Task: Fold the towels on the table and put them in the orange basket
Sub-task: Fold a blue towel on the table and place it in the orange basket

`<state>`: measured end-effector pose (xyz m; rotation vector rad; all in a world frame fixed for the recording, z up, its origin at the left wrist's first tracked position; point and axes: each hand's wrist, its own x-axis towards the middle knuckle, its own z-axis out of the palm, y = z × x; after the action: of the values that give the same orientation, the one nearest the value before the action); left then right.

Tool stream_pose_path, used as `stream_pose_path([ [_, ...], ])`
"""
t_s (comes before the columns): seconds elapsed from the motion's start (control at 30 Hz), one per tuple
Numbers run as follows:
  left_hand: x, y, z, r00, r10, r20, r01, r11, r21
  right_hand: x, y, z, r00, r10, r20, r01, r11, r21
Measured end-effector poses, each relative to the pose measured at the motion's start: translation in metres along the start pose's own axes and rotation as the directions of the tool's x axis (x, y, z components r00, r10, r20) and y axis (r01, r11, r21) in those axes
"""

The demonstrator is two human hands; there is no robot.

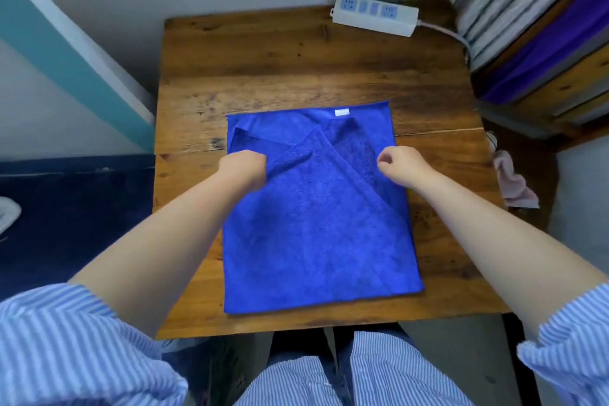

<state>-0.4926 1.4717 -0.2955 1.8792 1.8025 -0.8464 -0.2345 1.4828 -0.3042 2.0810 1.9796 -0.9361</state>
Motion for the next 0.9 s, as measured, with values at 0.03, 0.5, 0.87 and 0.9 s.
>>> stream_pose_path([
  [0.03,0.009,-0.001,-0.006,0.999,-0.027,-0.037,0.027,1.000,-0.008,0.014,-0.004,-0.004,0.999,-0.017,-0.028,0.018,1.000,0.015],
  [0.5,0.077,-0.017,-0.014,0.980,-0.165,-0.112,0.163,0.986,-0.032,0.100,-0.018,-0.015,0.938,-0.287,0.194,0.305,0.949,-0.074],
  [0.87,0.068,-0.053,-0.027,0.965,-0.190,-0.182,0.041,0.794,-0.607,0.075,0.023,-0.068,0.909,-0.299,0.289,0.280,0.954,0.107],
  [0.9,0.067,-0.055,-0.027,0.959,-0.212,-0.188,0.046,0.771,-0.636,0.076,0.024,-0.070,0.921,-0.267,0.285,0.233,0.961,0.148],
])
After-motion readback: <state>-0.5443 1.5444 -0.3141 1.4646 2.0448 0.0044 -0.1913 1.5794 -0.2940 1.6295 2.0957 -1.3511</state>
